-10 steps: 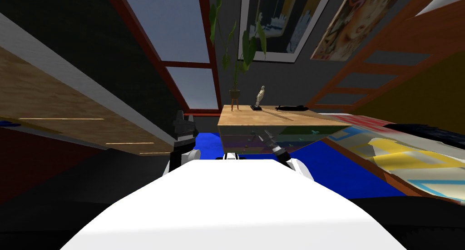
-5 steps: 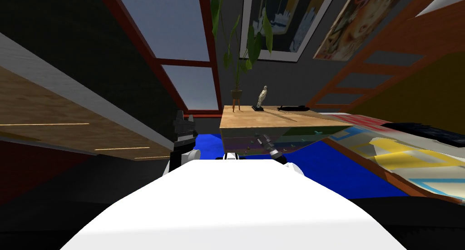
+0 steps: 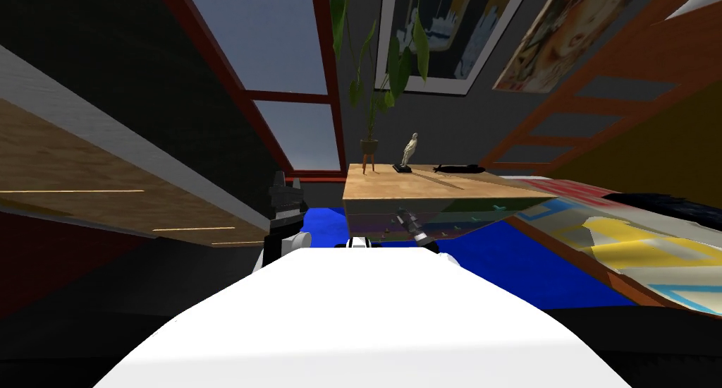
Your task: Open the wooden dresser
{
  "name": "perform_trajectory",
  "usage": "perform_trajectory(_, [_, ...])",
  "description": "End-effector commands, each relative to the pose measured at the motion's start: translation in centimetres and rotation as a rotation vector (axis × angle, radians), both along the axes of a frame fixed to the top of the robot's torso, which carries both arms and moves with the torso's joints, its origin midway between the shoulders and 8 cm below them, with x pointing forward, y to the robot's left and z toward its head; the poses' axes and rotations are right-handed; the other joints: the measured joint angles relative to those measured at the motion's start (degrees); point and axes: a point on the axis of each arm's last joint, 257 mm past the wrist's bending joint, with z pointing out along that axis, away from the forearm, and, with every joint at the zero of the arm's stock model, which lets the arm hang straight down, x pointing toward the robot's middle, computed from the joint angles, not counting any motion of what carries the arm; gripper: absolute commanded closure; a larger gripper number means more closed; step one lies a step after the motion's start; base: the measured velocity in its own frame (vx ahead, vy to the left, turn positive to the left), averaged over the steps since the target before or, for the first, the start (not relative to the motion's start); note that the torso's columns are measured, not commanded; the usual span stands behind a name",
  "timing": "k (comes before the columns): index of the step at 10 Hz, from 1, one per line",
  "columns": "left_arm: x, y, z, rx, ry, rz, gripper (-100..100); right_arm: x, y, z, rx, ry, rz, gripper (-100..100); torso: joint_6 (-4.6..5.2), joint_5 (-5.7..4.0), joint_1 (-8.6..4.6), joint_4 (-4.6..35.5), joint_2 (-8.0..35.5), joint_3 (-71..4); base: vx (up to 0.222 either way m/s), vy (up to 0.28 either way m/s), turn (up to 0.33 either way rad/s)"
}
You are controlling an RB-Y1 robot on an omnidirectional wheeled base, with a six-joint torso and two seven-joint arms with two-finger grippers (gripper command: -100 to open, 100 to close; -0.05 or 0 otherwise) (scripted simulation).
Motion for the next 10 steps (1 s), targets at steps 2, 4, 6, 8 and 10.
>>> perform_trajectory(2, [0.0,0.0,0.0,0.0,0.0,0.0,0,2.7,-0.7,0.2,-0.001,0.002,-0.055,-100,0.05,0.02,0.1,0.0,0.0,0.0,-0.102,-0.034,0.129])
perform_trajectory(4, [0.0,0.0,0.0,0.0,0.0,0.0,0,4.0,-1.0,0.3,-0.001,0.002,-0.081,-100,0.04,0.03,0.12,-0.1,-0.2,-0.1,-0.079,-0.037,0.129])
perform_trajectory(6, [0.0,0.0,0.0,0.0,0.0,0.0,0,5.4,-1.3,0.5,-0.001,0.002,-0.107,-100,0.04,0.03,0.12,-0.1,-0.2,-0.1,-0.078,-0.029,0.134])
perform_trajectory(8, [0.0,0.0,0.0,0.0,0.0,0.0,0,5.6,-1.3,0.6,-0.001,0.001,-0.11,-100,0.04,0.04,0.14,0.0,-0.1,-0.1,-0.062,-0.014,0.08])
perform_trajectory(10, [0.0,0.0,0.0,0.0,0.0,0.0,0,4.0,-1.0,0.3,-0.001,0.002,-0.081,100,0.09,0.02,0.17,-0.2,-0.5,-0.3,0.07,0.028,-0.2])
